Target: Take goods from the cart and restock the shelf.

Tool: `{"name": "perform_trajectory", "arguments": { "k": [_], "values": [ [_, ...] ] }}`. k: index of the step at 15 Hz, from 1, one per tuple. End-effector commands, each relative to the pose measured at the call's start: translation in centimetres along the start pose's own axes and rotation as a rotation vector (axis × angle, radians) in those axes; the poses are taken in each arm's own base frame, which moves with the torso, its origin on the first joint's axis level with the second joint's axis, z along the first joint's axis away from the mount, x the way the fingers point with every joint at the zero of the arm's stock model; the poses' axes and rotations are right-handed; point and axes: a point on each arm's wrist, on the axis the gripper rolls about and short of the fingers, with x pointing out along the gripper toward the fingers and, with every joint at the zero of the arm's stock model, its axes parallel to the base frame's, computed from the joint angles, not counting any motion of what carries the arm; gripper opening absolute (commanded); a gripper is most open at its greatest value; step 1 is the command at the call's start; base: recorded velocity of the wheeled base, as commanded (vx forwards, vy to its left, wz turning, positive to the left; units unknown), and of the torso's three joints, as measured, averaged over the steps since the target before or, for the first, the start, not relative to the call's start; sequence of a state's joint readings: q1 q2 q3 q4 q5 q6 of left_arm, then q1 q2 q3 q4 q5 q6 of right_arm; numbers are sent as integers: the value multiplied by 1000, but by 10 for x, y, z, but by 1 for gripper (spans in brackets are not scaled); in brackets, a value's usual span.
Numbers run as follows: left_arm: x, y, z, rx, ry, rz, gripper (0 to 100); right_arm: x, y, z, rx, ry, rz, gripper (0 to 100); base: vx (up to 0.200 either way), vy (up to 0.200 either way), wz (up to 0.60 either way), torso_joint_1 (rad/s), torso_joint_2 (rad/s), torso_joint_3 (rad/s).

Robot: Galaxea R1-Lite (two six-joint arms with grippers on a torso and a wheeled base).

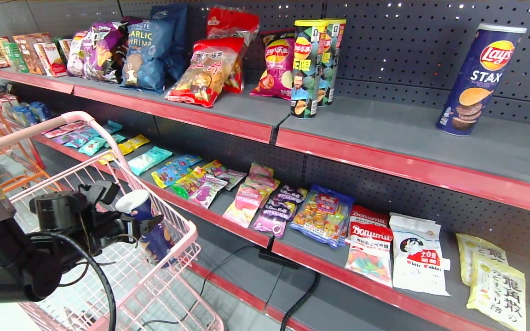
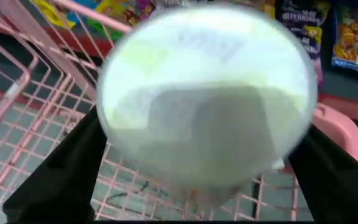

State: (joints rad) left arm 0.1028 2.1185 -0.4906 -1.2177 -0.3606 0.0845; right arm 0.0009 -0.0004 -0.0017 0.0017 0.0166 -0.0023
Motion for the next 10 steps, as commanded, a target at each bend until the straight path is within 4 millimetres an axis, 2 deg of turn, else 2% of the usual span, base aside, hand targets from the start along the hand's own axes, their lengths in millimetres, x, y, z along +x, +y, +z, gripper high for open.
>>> {"name": "perform_trajectory", "arguments": {
  "k": [1,2,3,8,10],
  "values": [
    [16,6,-3,17,-29,3,100,0,0,0,-1,0,1,100,0,0,0,0,0,0],
    [18,6,-5,20,-36,2,100,0,0,0,-1,0,1,100,0,0,0,0,0,0],
    [19,6,-8,17,-28,0,0,0,0,0,-1,0,1,100,0,0,0,0,0,0],
    [21,4,-10,20,-33,-7,0,0,0,0,-1,0,2,100,0,0,0,0,0,0],
    [6,1,9,35,-78,-2,0,0,0,0,-1,0,1,100,0,0,0,0,0,0]
  ]
}}
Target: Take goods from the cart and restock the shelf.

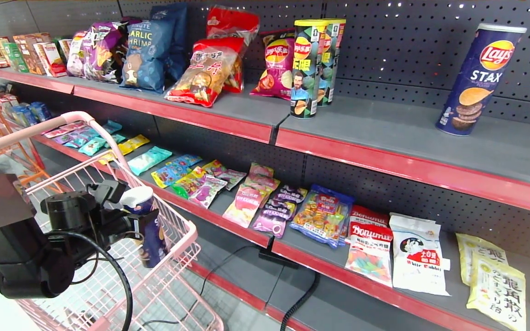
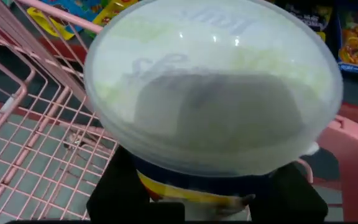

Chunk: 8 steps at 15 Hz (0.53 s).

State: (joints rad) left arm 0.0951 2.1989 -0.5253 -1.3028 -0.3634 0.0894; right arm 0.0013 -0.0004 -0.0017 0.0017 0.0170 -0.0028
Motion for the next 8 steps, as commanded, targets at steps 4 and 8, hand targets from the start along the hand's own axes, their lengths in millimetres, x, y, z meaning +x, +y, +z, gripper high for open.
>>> {"name": "perform_trajectory", "arguments": {
  "k": [4,8],
  "values": [
    [-102,-18,101,10,-89,25,0,0,0,0,0,0,0,100,0,0,0,0,0,0],
    [-209,-51,156,45,-202,48,0,0,0,0,1,0,0,100,0,0,0,0,0,0]
  ]
}}
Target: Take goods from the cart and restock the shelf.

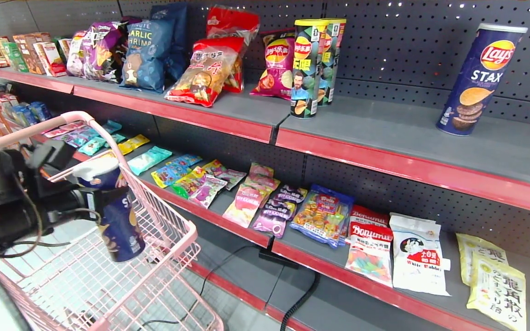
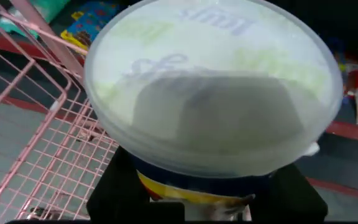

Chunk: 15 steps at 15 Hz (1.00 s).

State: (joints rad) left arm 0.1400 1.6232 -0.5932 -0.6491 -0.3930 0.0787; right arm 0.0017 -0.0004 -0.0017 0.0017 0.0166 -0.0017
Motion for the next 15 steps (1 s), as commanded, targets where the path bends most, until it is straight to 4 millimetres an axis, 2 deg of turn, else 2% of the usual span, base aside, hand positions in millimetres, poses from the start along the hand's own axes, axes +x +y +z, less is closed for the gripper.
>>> {"name": "perform_trajectory", "arguments": {
  "k": [1,2,5,8,15],
  "values": [
    [-134,-45,54,75,-211,33,0,0,0,0,0,0,0,100,0,0,0,0,0,0],
    [-156,-56,50,79,-221,39,0,0,0,0,0,0,0,100,0,0,0,0,0,0],
    [-194,-74,37,87,-242,50,0,0,0,0,2,0,0,100,0,0,0,28,-81,-50],
    [-211,-83,27,105,-264,59,0,0,0,0,2,0,0,100,0,0,0,149,-440,-272],
    [-222,-87,24,110,-299,113,0,0,0,0,2,0,2,100,0,0,0,228,-574,-346]
  ]
}}
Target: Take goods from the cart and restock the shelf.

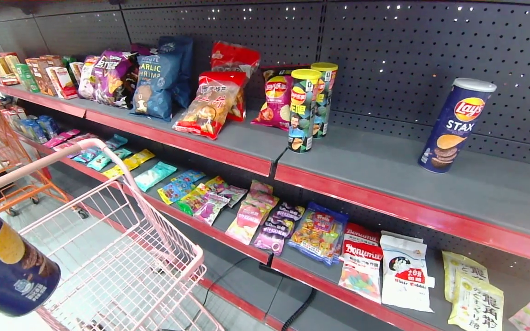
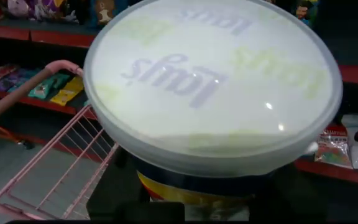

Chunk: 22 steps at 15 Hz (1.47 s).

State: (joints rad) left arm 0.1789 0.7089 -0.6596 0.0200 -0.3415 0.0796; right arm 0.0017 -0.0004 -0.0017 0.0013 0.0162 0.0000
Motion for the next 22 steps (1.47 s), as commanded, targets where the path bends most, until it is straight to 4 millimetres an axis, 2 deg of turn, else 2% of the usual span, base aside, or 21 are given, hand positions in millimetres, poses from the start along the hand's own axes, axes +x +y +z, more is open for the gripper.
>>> {"name": "perform_trajectory", "arguments": {
  "k": [1,5,8,19,22],
  "values": [
    [-4,-1,2,7,-19,6,0,0,0,0,0,1,1,100,0,0,0,217,-540,-310],
    [-7,-2,0,11,-22,16,0,0,0,0,2,1,1,100,0,0,0,177,-415,-242],
    [-6,-2,-8,47,1,46,0,0,0,0,2,1,1,100,0,0,0,34,-101,-49],
    [-6,0,-7,140,3,103,0,0,0,0,2,1,1,100,0,0,-600,6,-2,1],
    [-6,0,-9,144,6,103,0,0,0,0,2,1,2,100,0,0,0,0,0,0]
  ]
}}
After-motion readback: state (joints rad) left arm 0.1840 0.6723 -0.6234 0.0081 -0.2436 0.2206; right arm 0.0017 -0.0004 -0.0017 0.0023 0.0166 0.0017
